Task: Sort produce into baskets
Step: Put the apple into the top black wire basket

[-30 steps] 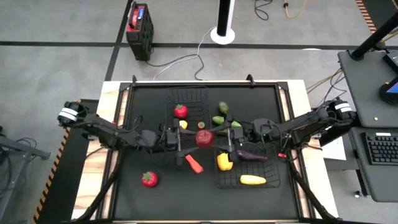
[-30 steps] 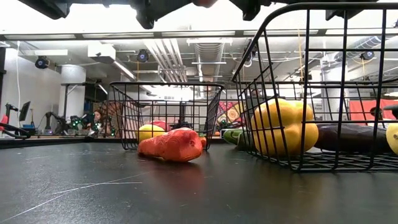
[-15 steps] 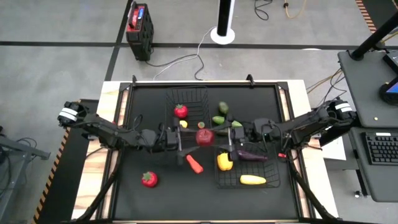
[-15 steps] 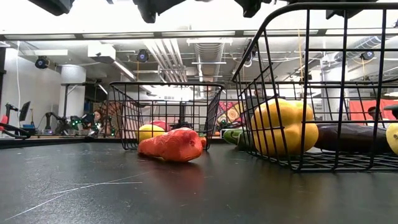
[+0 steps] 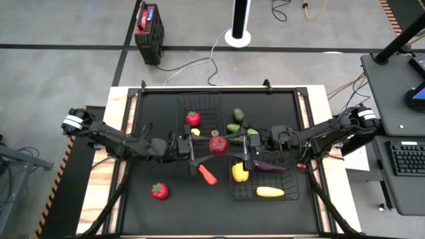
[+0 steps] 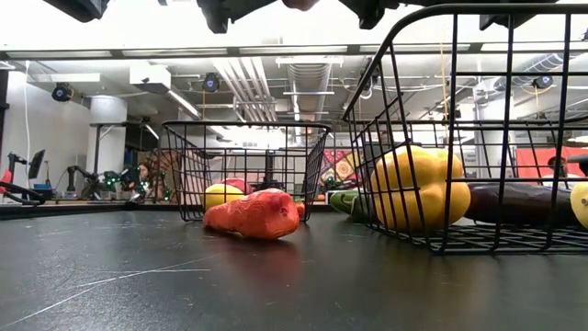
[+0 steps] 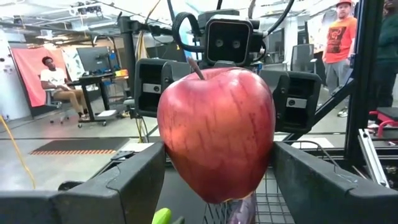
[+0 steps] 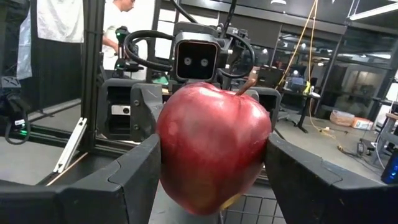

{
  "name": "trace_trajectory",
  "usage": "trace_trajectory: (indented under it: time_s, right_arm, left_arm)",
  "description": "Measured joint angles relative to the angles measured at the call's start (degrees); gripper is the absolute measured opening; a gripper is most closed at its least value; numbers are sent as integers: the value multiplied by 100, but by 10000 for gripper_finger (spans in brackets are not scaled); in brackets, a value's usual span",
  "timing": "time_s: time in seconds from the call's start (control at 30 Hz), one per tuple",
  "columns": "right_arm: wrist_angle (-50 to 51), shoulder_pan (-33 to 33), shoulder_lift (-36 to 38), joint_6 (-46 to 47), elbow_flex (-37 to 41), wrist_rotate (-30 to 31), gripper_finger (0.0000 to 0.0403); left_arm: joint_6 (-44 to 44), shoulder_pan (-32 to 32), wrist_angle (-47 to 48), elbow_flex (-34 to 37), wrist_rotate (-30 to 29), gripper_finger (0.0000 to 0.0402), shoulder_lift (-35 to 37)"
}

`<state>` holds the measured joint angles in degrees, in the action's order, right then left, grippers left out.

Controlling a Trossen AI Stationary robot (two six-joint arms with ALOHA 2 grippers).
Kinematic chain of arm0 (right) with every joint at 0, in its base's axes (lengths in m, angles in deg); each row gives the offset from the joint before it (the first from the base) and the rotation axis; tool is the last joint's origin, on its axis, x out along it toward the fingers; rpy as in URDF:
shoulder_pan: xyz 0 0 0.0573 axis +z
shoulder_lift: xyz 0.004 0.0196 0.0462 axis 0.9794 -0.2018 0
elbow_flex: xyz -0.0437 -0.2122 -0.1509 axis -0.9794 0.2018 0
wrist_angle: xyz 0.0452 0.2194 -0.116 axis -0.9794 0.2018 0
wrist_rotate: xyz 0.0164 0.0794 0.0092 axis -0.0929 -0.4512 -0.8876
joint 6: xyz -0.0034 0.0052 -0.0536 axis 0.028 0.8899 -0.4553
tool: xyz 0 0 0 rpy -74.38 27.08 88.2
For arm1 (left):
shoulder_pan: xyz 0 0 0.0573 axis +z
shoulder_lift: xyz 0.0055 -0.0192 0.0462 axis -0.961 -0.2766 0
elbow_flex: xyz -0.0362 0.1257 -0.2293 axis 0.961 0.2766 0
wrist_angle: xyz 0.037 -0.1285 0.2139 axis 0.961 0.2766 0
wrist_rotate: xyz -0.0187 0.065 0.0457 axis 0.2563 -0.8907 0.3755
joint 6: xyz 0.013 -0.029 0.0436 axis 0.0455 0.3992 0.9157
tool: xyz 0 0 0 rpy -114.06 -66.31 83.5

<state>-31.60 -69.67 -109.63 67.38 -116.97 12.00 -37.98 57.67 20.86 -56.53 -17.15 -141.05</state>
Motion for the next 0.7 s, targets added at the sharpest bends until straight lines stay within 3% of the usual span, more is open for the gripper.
trace_trajectory:
  time_s: [0.47,0.7]
  right_arm:
    - [21,0,0,-4,0,-21,251]
    - [35,2,0,-37,0,-49,251]
  left_arm:
    - [-133,-13,123,-4,4,270,1]
    - [-214,-11,143,-9,-3,320,2]
